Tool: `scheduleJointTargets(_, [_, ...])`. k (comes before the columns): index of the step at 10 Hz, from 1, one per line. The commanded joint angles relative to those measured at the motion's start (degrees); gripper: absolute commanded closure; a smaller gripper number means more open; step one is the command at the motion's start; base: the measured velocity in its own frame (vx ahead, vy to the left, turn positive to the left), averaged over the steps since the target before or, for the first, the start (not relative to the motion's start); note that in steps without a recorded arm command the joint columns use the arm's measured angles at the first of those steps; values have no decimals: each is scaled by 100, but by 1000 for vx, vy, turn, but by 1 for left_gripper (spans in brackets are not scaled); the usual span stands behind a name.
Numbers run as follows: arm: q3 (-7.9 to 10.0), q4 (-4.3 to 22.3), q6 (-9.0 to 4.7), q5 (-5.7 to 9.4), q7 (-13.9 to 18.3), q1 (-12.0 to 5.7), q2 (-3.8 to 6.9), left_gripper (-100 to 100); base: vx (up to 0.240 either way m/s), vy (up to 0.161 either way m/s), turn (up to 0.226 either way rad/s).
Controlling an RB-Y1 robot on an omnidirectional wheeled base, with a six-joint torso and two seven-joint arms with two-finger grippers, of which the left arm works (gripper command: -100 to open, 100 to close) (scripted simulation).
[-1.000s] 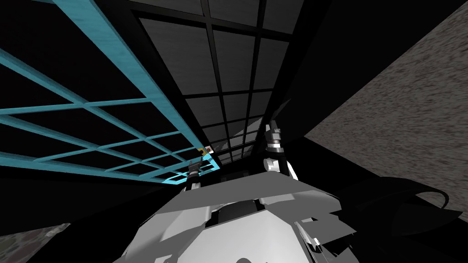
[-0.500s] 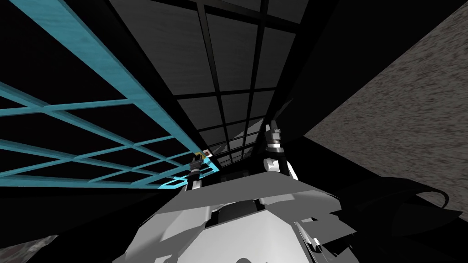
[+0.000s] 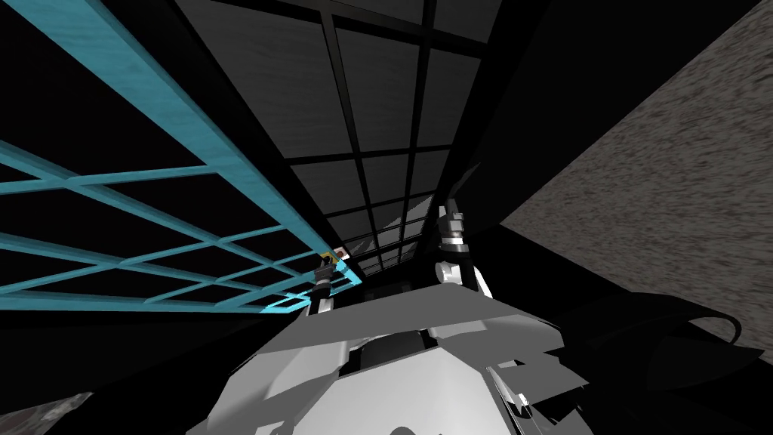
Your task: Pull the door open
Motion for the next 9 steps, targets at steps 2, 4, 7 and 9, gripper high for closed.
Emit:
scheduleJointTargets(2, [28,55,12,42,106,120,46,100,-115,4,14])
scheduleJointTargets(4, [60,116,26,89,224,254,96,100,-175,-11,49])
scheduleJointTargets(7, [68,132,30,101,254,288,109,100,-100,-10,38])
scheduleJointTargets(9, [86,187,41,170,468,410,159,100,-105,31,22])
